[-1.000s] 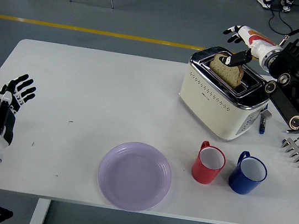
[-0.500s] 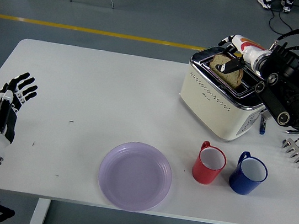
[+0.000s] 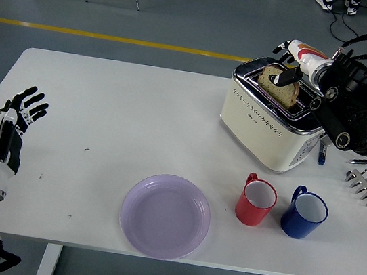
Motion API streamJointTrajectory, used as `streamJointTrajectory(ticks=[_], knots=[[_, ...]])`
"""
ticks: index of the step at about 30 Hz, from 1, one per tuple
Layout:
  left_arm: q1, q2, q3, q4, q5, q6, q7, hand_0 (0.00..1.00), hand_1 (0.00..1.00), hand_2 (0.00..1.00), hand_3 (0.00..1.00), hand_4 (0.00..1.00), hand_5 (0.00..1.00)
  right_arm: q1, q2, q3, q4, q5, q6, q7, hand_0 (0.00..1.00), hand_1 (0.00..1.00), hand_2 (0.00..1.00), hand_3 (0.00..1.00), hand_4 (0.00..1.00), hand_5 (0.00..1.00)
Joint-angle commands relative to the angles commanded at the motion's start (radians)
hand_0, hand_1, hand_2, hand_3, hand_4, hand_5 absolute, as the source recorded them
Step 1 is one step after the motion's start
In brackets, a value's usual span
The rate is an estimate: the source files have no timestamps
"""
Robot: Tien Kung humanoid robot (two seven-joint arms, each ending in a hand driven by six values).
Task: Push plate across desktop,pick up the break from the machine,place the break in the plate
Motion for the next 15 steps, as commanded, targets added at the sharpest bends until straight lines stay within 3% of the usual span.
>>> streamJointTrajectory(ticks=[15], knots=[[-0.010,0.000,0.018,0.006,-0.003,-0.001,0.000,0.754,0.745,0.802,0.797,0.535,0.946,0.016,0.038,-0.108,-0.076,0.093,0.027,-0.015,0.779,0.733,0.718,0.821,0.717,0.173]])
